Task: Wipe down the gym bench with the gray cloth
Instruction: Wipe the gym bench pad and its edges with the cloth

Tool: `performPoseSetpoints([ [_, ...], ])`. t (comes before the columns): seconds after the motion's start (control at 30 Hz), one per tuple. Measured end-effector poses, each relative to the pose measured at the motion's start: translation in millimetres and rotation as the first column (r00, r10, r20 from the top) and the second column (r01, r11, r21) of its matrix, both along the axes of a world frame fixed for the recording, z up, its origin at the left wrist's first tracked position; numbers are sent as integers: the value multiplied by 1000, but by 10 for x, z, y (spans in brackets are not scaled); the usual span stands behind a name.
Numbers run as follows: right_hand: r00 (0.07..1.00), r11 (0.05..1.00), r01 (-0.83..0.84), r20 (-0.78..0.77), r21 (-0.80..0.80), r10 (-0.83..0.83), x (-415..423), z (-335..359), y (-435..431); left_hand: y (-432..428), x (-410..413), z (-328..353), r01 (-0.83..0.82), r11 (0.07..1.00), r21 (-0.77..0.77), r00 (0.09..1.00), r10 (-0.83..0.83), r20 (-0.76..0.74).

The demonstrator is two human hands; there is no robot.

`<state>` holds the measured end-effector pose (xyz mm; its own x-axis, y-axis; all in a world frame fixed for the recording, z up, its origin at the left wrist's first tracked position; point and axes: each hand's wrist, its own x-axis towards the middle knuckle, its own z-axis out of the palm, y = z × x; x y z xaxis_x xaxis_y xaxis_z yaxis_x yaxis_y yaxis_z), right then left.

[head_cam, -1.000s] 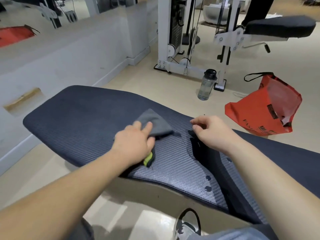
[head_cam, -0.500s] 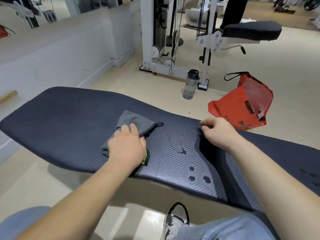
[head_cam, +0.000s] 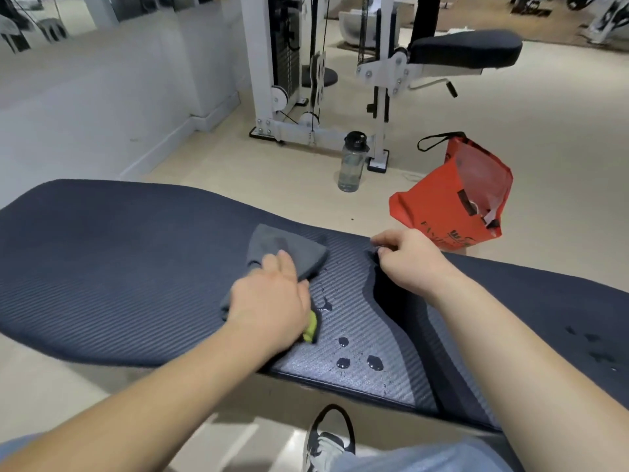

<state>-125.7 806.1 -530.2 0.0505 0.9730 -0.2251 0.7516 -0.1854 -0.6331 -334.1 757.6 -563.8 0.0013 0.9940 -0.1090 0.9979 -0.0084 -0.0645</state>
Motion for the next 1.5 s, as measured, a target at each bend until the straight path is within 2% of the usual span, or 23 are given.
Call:
performPoseSetpoints([
  [0.1, 1000, 1000, -3, -12, 20, 3, 15, -3, 25, 168, 6, 18, 177, 984, 18, 984, -177, -29],
  [0.23, 1000, 998, -6, -21, 55, 7, 120, 29, -27, 794, 46, 3, 59, 998, -12, 998, -60, -27],
  [0.3, 1000, 998, 1, -31, 63, 1, 190, 54, -49, 792, 212, -3, 26, 1000, 4, 1000, -26, 9],
  [0.37, 999, 997, 5, -36, 76, -2, 232, 60, -55, 495, 358, 8, 105, 994, 22, 994, -105, 32],
  [0.47, 999, 995, 10, -41, 101, -6, 242, 60, -64, -108, 364, 2, 349, 937, 33, 937, -348, -25],
  [0.53, 999, 995, -8, -39, 97, 12, 232, 73, -83, 29, 242, -11, 399, 916, 37, 917, -398, -26],
  [0.57, 999, 996, -22, -41, 88, 26, 231, 85, -101, 193, 186, -19, 355, 934, 39, 935, -354, -31],
  [0.63, 998, 996, -45, -44, 78, 48, 231, 115, -139, 481, 121, 2, 158, 987, 25, 987, -158, -12],
  [0.7, 998, 995, -60, -30, 85, 63, 229, 150, -163, 547, 201, 5, 18, 1000, 12, 1000, -19, 15],
  [0.77, 995, 990, -104, -1, 95, 104, 192, 187, -177, 351, 347, -14, 10, 1000, 14, 999, -10, 37],
  [0.9, 972, 969, -233, 42, 77, 230, 69, 246, -214, -114, 291, 54, 138, 988, -63, 988, -133, 81],
  [0.97, 956, 955, -290, 61, 62, 286, -11, 248, -253, -174, 99, 203, 172, 974, -150, 959, -130, 252],
  [1.03, 931, 932, -355, 117, 75, 345, -137, 243, -310, -211, -123, 400, 168, 971, -172, 857, -57, 512],
  [1.1, 866, 872, -482, 201, 84, 459, -320, 220, -406, -291, -337, 555, 103, 985, -136, 802, -2, 597],
  [1.2, 661, 721, -687, 332, -92, 673, -635, 128, -594, -465, -604, 616, 65, 997, -44, 866, -34, 499],
  [1.27, 551, 674, -713, 441, -192, 709, -752, 32, -643, -531, -716, 595, 64, 998, -18, 859, -46, 510],
  [1.33, 555, 695, -701, 491, -161, 672, -782, -25, -634, -538, -775, 569, 64, 998, 12, 851, -61, 522],
  [1.43, 621, 732, -678, 485, -61, 616, -730, -77, -587, -474, -790, 519, 58, 997, 48, 836, -75, 544],
  [1.5, 694, 800, -599, 471, -44, 545, -596, -107, -496, -398, -772, 448, 79, 996, 28, 826, -81, 558],
])
